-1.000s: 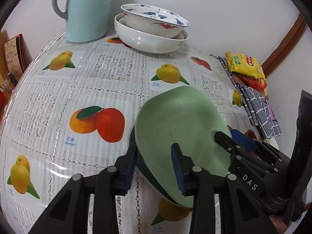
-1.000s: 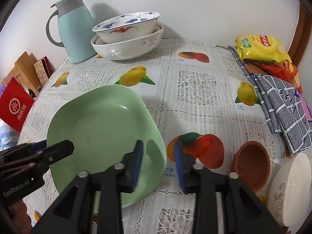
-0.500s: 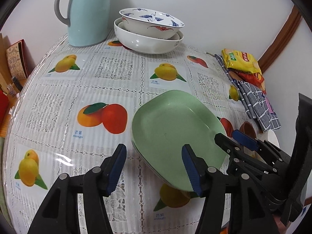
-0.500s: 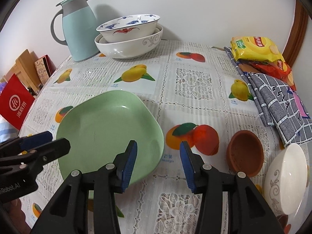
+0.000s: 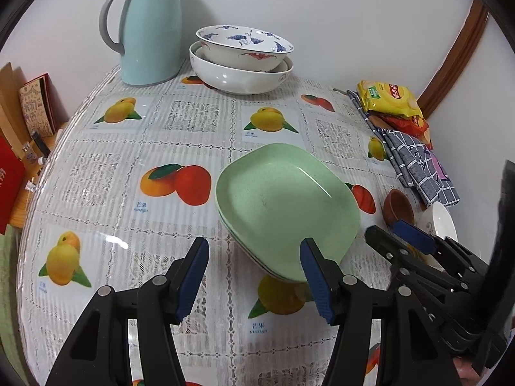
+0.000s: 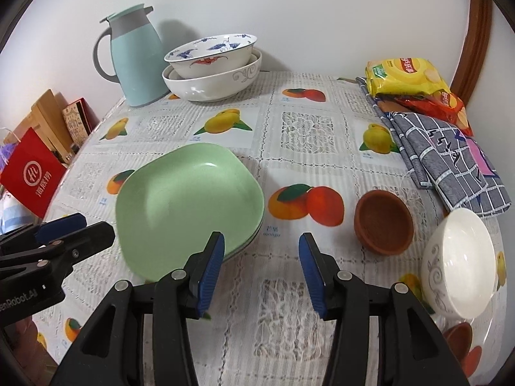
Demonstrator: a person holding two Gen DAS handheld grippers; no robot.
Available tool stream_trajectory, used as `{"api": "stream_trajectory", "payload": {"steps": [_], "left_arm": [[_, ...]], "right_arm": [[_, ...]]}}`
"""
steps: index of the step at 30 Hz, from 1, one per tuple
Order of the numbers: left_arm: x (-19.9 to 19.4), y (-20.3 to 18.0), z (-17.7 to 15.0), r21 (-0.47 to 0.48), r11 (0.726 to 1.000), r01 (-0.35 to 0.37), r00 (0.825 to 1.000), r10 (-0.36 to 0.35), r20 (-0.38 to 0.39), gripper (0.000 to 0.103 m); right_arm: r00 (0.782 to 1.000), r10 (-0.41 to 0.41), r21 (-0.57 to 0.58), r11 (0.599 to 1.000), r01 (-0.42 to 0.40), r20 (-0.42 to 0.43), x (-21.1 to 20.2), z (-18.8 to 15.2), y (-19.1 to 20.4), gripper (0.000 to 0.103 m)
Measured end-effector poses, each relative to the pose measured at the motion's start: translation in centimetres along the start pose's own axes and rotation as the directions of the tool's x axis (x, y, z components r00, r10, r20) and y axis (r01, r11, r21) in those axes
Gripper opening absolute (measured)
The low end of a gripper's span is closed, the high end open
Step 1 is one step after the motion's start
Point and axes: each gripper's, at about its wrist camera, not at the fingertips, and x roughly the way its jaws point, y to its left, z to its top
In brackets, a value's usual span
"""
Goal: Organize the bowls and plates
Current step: 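Raise both grippers away from the plate stack, then move the left gripper toward the white bowl while the right gripper approaches a brown bowl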
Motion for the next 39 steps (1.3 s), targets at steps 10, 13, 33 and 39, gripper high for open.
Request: {"api": "stream_trajectory", "payload": {"steps": [10, 13, 33, 39], "left_arm": [[2.9, 0.7, -1.9, -0.049, 0.999, -0.008, 0.999, 0.005, -0.054, 0.056], [2.8, 0.7, -2.0, -0.052, 0.999, -0.003, 0.998, 0.0, -0.055, 0.056], [-5.0, -8.0, -2.0, 0.121, 0.993, 0.014, 0.994, -0.027, 0.108, 0.056], [-4.7, -12.7, -2.0, 0.154, 0.985, 0.076, 0.994, -0.087, 0.065, 0.056]], "right_arm": [[1.0, -0.024, -0.008, 1.0, 0.024, 0.013, -2.8, -3.0, -0.4, 0.048], [0.999, -0.031, 0.015, 0.999, 0.031, 0.015, -3.6, -3.7, -1.0, 0.048], [0.991, -0.073, 0.261, 0.964, 0.042, 0.109, -11.1, -7.3, -10.6, 0.055], [0.985, -0.156, 0.272, 0.953, 0.13, 0.077, -12.8, -9.2, -14.8, 0.056]]}}
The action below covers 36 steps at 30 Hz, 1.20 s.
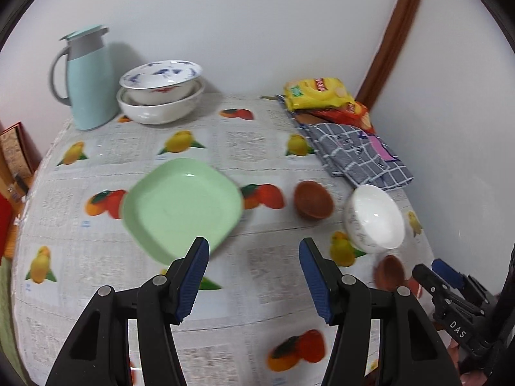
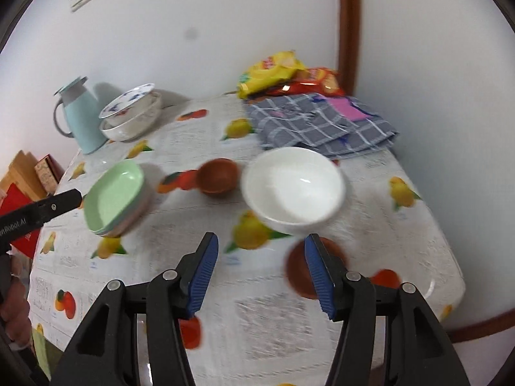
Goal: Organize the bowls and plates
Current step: 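Move the left gripper toward the white bowl while the right gripper approaches a brown bowl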
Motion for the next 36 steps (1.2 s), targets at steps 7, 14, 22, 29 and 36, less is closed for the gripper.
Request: {"api": "stream_trajectory", "payload": {"steps": [7, 14, 22, 29, 36], "left_arm": [[1.9, -4.0, -0.1, 0.028, 1.0, -0.014, 0.999, 0.015, -0.031, 0.056], [4.3, -7.1, -0.3, 0.032, 0.999, -0.024, 0.999, 0.026, -0.042, 0.056], [7.0, -7.7, 0.2, 0.006, 1.0, -0.028, 0.997, 0.028, -0.073, 0.057], [9.4, -7.0, 0.5, -0.015, 1.0, -0.016, 0.996, 0.015, -0.088, 0.057], [11.7, -7.0, 1.0, -0.028, 1.0, 0.006, 0.994, -0.009, -0.11, 0.057]], "right_arm": [[0.998, -0.05, 0.087, 0.995, 0.052, -0.03, -0.3, -1.2, -6.3, 0.056], [0.998, -0.049, 0.112, 0.992, 0.054, -0.05, 0.7, -3.0, -9.7, 0.056], [0.997, -0.031, 0.089, 0.995, 0.037, -0.068, 3.0, -3.3, -10.2, 0.056], [0.996, -0.005, 0.103, 0.995, 0.014, -0.092, 5.7, -3.5, -10.4, 0.056], [0.993, 0.015, 0.106, 0.994, -0.003, -0.119, 8.2, -3.4, -10.5, 0.051]]}}
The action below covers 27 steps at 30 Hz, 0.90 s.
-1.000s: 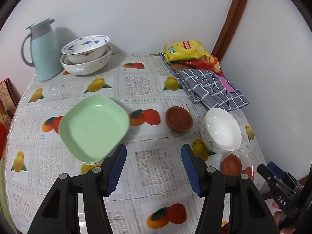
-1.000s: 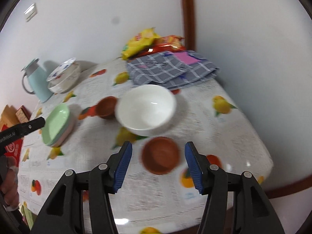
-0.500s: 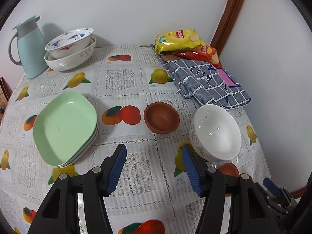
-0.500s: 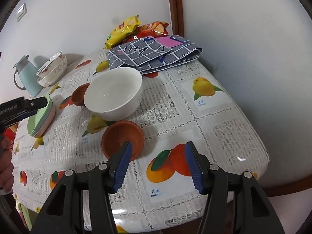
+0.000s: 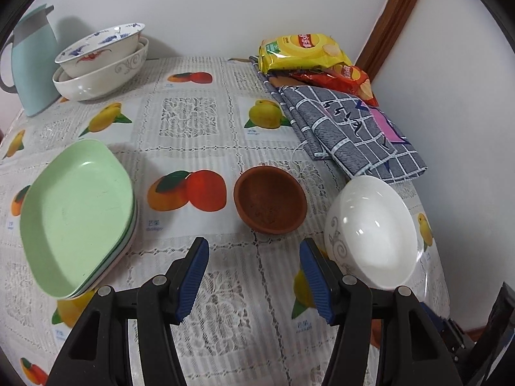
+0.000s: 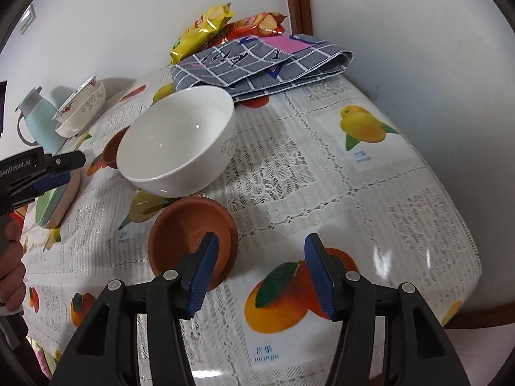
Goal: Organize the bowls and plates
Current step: 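Move the left gripper toward the white bowl while the right gripper approaches a brown bowl, then close the left gripper on one brown bowl rim while the right gripper grips the other brown bowl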
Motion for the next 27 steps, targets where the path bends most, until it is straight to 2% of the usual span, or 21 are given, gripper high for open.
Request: {"api": "stream_trajectory", "payload": {"steps": [2, 5, 9, 13, 17, 22, 27], "left_arm": [[0.9, -0.1, 0.4, -0.004, 1.0, 0.002, 1.0, -0.002, -0.013, 0.057], [1.9, -0.2, 0.8, -0.011, 1.0, 0.0, 1.0, 0.0, -0.02, 0.056], [3.2, -0.6, 1.4, -0.01, 1.0, -0.011, 1.0, 0.011, -0.025, 0.056], [4.1, -0.3, 2.1, -0.031, 0.999, -0.021, 1.0, 0.021, -0.02, 0.05], [5.3, 0.0, 2.6, -0.038, 0.999, -0.021, 0.999, 0.02, -0.034, 0.043], [6.5, 0.3, 2.8, -0.042, 0.999, -0.013, 0.999, 0.011, -0.049, 0.037], [7.1, 0.3, 3.0, -0.043, 0.999, 0.003, 0.999, -0.005, -0.042, 0.037]], "right_arm": [[1.0, 0.006, -0.009, 1.0, -0.006, -0.01, 0.5, 0.0, 0.2, 0.043], [1.0, 0.015, -0.019, 1.0, -0.015, -0.018, 1.3, 0.0, 0.4, 0.041], [1.0, 0.017, -0.022, 1.0, -0.017, 0.004, 1.6, -0.2, 0.5, 0.032], [0.999, 0.031, -0.017, 0.999, -0.03, 0.021, 1.8, -0.4, 0.8, 0.025], [0.999, 0.021, -0.042, 0.999, -0.02, 0.032, 2.1, -0.5, 1.4, 0.025], [0.999, 0.048, -0.009, 0.999, -0.048, 0.012, 2.2, -0.2, 0.8, 0.025], [0.998, 0.056, 0.005, 0.998, -0.056, 0.001, 2.4, 0.1, 0.8, 0.026]]}}
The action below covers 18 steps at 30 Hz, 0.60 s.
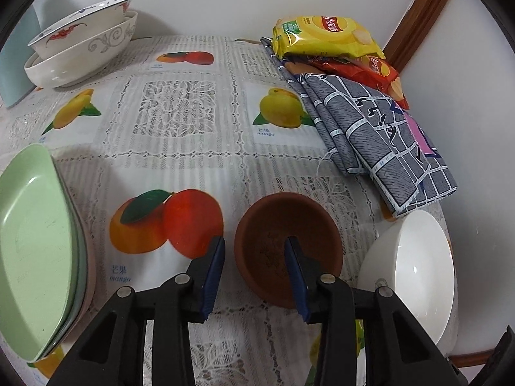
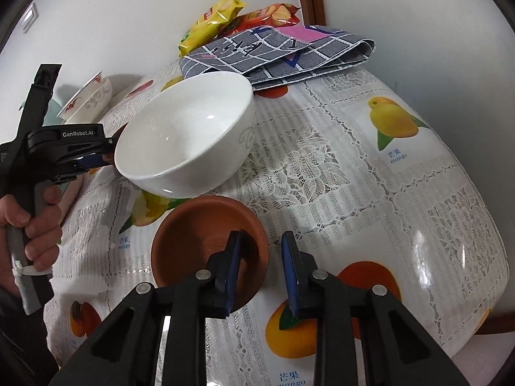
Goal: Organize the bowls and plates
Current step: 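Close the left gripper on one brown bowl rim while the right gripper grips the other brown bowl, then lift both brown bowls and carry the right gripper's bowl over the white bowl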
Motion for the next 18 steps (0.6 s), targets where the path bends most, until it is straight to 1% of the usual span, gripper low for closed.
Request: {"api": "stream_trajectory", "payload": {"steps": [4, 6, 7, 8, 9, 10, 14, 18], "left_arm": [[0.3, -0.3, 0.2, 0.008, 1.0, -0.002, 1.0, 0.002, 0.003, 0.035], [0.4, -0.4, 0.2, 0.015, 1.0, -0.003, 1.0, 0.003, 0.005, 0.03], [0.5, -0.5, 0.2, 0.018, 1.0, -0.007, 1.0, 0.007, 0.004, 0.027], [0.5, -0.5, 0.2, 0.021, 1.0, -0.018, 1.0, 0.018, 0.007, 0.023], [0.5, -0.5, 0.1, 0.027, 0.999, -0.026, 1.0, 0.025, 0.01, 0.02], [0.5, -0.5, 0.1, 0.032, 0.999, -0.027, 1.0, 0.026, 0.008, 0.015], [0.2, -0.1, 0.0, 0.021, 1.0, 0.016, 1.0, -0.016, 0.007, 0.01], [-0.9, 0.1, -0.4, 0.024, 0.999, 0.045, 0.999, -0.046, 0.015, 0.01]], "right_arm": [[1.0, -0.004, 0.0, 1.0, 0.004, -0.001, 0.1, 0.1, 0.1, 0.025], [1.0, -0.016, -0.014, 1.0, 0.016, 0.007, 0.1, 0.1, 0.3, 0.025], [1.0, -0.018, -0.016, 1.0, 0.018, 0.01, 0.1, 0.1, 0.4, 0.022], [1.0, -0.011, -0.014, 1.0, 0.012, 0.011, 0.1, 0.1, 0.4, 0.017], [1.0, 0.003, -0.005, 1.0, -0.003, 0.011, 0.1, 0.1, 0.3, 0.016], [1.0, 0.008, 0.007, 1.0, -0.009, 0.014, 0.0, 0.0, 0.3, 0.015], [1.0, 0.002, 0.017, 1.0, -0.002, 0.031, -0.4, -0.3, 0.3, 0.011], [0.999, -0.013, 0.03, 0.999, 0.012, 0.052, -1.2, -0.6, 0.1, 0.01]]}}
